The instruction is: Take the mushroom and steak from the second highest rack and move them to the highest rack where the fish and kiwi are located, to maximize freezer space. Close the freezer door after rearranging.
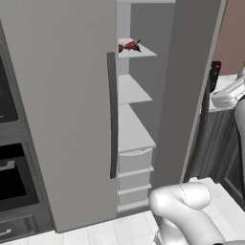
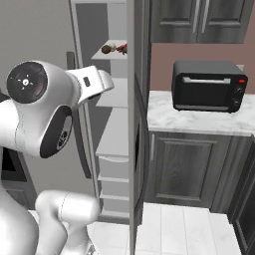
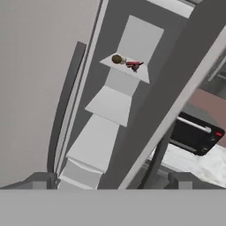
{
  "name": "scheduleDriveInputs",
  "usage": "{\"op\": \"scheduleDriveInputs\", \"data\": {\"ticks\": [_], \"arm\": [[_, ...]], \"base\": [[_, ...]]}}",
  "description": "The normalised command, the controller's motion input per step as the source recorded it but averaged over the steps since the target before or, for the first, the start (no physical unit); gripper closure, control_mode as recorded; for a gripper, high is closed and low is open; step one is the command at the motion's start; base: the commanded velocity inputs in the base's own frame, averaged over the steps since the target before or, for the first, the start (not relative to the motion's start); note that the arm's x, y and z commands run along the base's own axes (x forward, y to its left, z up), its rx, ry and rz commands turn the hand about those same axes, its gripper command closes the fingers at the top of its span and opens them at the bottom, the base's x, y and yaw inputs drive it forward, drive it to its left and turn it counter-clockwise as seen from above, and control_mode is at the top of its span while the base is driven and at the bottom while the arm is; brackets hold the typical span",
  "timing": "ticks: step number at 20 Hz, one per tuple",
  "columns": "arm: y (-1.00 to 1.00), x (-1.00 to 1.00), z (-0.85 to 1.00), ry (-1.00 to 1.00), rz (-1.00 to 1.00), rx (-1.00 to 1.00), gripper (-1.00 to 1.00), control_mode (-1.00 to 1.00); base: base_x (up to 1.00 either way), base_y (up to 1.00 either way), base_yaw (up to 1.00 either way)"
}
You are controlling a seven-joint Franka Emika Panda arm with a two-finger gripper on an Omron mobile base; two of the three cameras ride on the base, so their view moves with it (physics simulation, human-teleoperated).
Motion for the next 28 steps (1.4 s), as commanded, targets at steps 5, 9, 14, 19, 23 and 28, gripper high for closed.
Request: {"op": "scheduleDriveInputs", "data": {"ticks": [5, 9, 14, 19, 23, 28], "arm": [[-0.65, 0.0, -0.11, 0.0, 0.05, 0.07, 1.0, -1.0], [-0.53, 0.03, -0.26, 0.0, 0.07, 0.06, 1.0, -1.0], [-0.54, 0.16, -0.25, 0.0, 0.06, 0.08, 1.0, -1.0], [-0.64, 0.24, -0.26, 0.0, 0.05, 0.15, 1.0, -1.0], [-0.02, 0.31, -0.43, 0.0, 0.09, 0.01, 1.0, -1.0], [-0.03, 0.65, -0.45, -0.04, 0.13, 0.04, 1.0, -1.0]], "base": [[0.0, 0.0, 0.0], [0.0, 0.0, 0.0], [0.0, 0.0, 0.0], [0.0, 0.0, 0.0], [0.0, 0.0, 0.0], [0.0, 0.0, 0.0]]}}
